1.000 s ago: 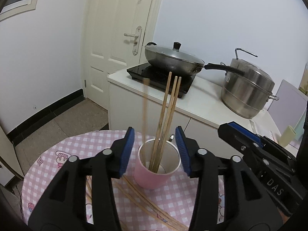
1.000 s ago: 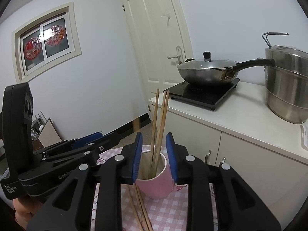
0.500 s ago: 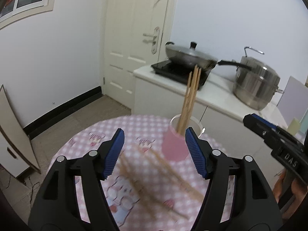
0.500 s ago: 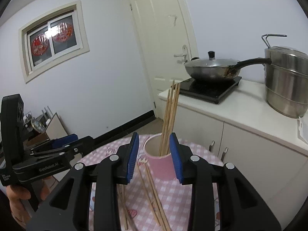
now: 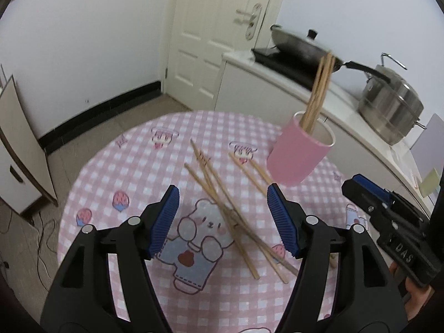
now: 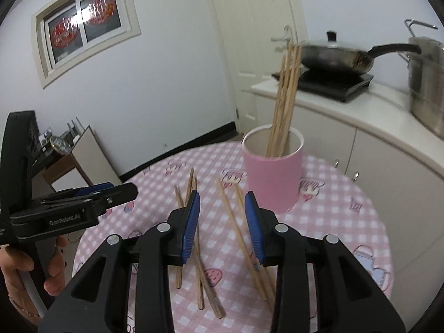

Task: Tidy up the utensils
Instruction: 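Move both tools back over the loose chopsticks on the table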

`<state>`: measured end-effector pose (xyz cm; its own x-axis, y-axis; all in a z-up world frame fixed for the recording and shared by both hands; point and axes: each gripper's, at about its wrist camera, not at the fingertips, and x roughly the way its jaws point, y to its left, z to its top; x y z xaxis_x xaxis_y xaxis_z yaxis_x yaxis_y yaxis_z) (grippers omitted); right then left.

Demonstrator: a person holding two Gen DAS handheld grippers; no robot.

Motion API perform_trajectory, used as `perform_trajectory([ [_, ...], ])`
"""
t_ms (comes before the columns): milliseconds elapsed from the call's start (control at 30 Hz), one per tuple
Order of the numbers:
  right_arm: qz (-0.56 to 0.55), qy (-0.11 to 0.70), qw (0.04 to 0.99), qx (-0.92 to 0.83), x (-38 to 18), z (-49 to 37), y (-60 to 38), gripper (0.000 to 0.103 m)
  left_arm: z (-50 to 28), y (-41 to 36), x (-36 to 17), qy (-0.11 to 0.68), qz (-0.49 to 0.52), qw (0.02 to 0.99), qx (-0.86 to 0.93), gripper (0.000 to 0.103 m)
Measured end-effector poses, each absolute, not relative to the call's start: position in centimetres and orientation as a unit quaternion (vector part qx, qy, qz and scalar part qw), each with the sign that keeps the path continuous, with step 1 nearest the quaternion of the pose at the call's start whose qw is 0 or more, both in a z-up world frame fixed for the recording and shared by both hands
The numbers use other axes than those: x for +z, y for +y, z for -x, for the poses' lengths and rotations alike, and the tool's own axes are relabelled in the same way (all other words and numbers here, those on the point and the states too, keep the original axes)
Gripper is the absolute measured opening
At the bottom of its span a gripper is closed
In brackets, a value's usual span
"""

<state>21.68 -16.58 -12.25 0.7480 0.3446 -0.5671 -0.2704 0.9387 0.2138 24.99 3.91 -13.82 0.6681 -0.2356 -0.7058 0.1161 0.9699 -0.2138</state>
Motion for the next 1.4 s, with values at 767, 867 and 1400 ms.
perform_trajectory([
  [767,-0.040,0.395,0.896,0.196,-18.7,-25.9,-14.4,0.032,-32.9,3.7,-22.5,0.509,0.139,0.846,-0.074,0.032],
  [867,-0.039,0.397,0.895,0.199,-18.7,-26.1,-14.2,0.032,-33.2,3.7,-22.6,0.510,0.140,0.845,-0.077,0.019],
  [1400,-0.023,0.405,0.889,0.214,-18.7,-27.4,-11.4,0.032,-32.1,6.5,-21.7,0.494,0.146,0.854,-0.074,0.007],
])
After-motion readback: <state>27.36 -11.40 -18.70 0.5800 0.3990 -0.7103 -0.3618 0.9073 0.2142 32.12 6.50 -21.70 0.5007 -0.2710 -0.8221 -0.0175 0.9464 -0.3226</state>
